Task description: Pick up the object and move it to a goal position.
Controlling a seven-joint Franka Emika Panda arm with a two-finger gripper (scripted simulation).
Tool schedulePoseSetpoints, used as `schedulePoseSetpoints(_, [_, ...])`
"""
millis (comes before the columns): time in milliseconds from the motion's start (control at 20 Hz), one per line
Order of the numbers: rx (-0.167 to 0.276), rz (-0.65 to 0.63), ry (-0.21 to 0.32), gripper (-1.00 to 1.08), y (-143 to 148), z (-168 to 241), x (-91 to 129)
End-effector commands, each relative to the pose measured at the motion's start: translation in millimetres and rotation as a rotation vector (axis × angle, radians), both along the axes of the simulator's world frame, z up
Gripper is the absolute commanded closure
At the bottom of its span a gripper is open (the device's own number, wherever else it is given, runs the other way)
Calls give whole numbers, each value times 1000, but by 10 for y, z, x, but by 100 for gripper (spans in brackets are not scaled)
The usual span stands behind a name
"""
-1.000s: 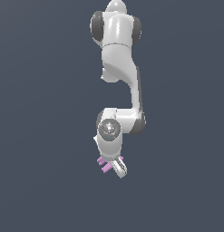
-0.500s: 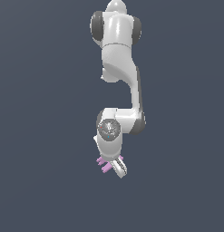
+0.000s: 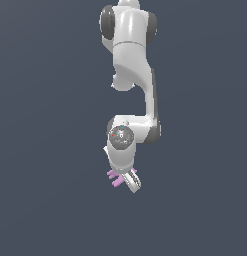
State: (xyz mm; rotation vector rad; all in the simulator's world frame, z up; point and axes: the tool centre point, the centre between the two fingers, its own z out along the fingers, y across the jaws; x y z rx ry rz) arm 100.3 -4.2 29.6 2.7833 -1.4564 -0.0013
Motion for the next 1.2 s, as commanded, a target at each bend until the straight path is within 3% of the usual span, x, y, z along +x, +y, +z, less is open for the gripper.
schedulePoseSetpoints(0, [0, 0, -1, 108, 11, 66, -54])
schedulePoseSetpoints(450, [1, 1, -1, 108, 75, 453, -402])
schedulePoseSetpoints(1150, [2, 1, 0, 108, 212, 1331, -1168])
